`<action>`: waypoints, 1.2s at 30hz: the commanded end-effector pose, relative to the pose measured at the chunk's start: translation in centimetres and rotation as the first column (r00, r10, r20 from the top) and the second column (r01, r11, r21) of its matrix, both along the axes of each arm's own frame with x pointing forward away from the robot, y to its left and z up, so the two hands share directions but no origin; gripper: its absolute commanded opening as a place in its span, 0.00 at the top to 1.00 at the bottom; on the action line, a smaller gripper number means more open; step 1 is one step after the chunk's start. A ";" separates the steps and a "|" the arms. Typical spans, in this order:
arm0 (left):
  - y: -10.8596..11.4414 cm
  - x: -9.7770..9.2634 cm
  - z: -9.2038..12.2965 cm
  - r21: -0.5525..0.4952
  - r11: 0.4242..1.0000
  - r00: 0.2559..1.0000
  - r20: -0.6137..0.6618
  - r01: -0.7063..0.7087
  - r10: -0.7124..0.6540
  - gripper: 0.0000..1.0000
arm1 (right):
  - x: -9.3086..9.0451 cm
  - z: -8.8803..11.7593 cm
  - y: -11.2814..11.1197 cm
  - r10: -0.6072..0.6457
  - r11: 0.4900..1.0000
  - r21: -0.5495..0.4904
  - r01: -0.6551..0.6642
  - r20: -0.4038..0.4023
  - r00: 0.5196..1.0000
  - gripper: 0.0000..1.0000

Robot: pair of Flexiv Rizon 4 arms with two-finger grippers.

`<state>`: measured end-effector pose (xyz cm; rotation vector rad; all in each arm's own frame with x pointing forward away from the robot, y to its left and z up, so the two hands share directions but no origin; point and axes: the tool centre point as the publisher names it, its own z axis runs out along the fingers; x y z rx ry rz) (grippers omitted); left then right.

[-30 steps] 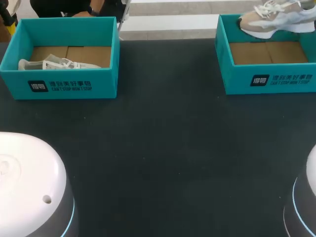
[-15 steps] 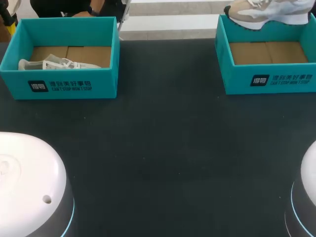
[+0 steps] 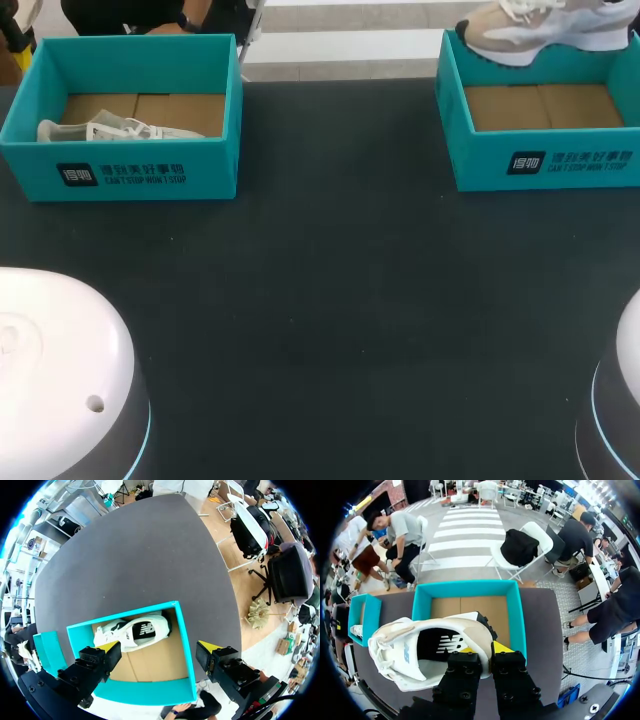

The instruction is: Take the shoe out of the shoebox, open the shoe tongue, remove and reinsert the insole, then place the shoe into the shoebox

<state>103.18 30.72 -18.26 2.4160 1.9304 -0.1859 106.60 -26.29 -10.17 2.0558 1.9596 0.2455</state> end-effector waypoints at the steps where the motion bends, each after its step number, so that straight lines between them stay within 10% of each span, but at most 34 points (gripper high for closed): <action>1: 0.0 -0.1 0.0 0.003 1.000 1.000 0.002 0.000 0.000 0.00 | -0.2 0.1 0.0 -0.001 1.000 0.001 0.001 0.006 1.000 1.00; 15: 0.0 -0.1 0.0 0.003 1.000 1.000 0.002 0.000 0.000 0.00 | -5.3 1.9 5.8 0.002 0.989 0.147 -0.006 0.029 1.000 1.00; 36: 0.0 -0.1 0.0 0.003 1.000 1.000 0.002 0.000 0.000 0.00 | -17.7 2.4 17.6 -0.101 0.994 0.031 0.103 -0.050 0.994 1.00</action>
